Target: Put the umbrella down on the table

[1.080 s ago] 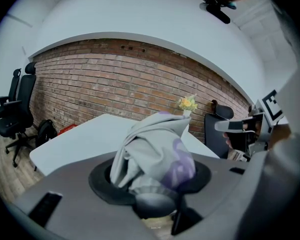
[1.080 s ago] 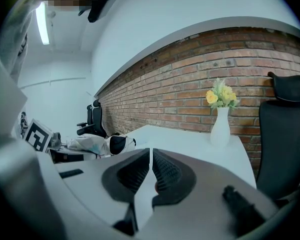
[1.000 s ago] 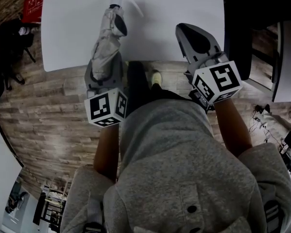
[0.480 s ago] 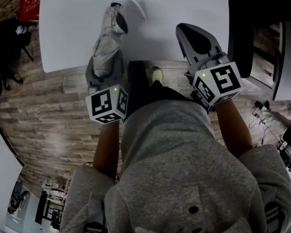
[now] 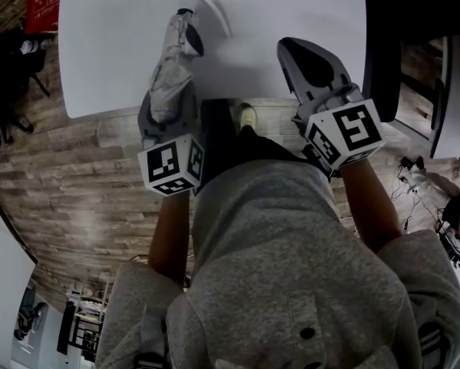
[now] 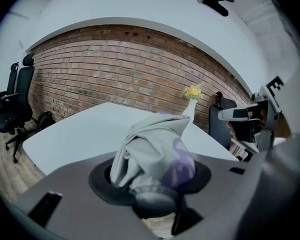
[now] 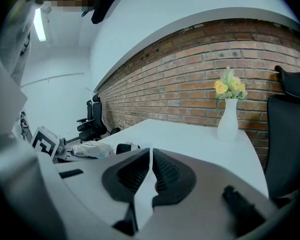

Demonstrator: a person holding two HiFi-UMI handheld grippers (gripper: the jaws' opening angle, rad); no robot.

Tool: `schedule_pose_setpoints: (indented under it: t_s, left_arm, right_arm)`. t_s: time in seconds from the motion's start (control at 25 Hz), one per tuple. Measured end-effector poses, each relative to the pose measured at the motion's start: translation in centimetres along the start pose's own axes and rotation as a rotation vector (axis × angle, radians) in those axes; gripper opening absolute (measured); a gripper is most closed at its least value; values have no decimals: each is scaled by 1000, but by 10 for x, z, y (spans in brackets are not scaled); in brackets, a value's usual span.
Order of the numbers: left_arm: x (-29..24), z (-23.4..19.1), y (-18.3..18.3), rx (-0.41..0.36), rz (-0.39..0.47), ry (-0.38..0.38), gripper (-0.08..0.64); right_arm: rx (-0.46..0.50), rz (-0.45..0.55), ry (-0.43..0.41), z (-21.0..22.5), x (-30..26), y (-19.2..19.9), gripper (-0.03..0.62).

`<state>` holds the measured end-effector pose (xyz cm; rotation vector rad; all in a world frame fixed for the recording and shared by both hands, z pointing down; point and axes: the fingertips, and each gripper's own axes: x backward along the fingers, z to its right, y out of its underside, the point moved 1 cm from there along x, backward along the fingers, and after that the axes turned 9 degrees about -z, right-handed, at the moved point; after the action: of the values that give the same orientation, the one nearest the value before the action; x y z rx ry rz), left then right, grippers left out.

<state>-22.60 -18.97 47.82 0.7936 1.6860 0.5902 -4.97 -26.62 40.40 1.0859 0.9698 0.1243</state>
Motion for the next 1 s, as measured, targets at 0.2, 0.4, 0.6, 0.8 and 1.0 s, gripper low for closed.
schedule_pose_setpoints:
  t_s: [0.2,0.4,0.6,0.8,1.0]
  left_arm:
    - [-5,-7,6,-9,-17,-5,215]
    - [-12,-9,12,-13,-6,8,215]
    - [-23,-12,24,-60,-27,1,221]
    - [-31,-17,40,-144,-88,-40,232]
    - [-38,-16,51,-121,-135,-9,249]
  right_arm:
    - [-4,-6,-8,-6,-6,1,37]
    - [3,-28,-10,-6,-10,4,37]
    - [7,-40,-7,-8,-11,5,37]
    - [18,-50,-6,-12,-15,6,37]
    - [32,-53,-5,-16,-11,6,37]
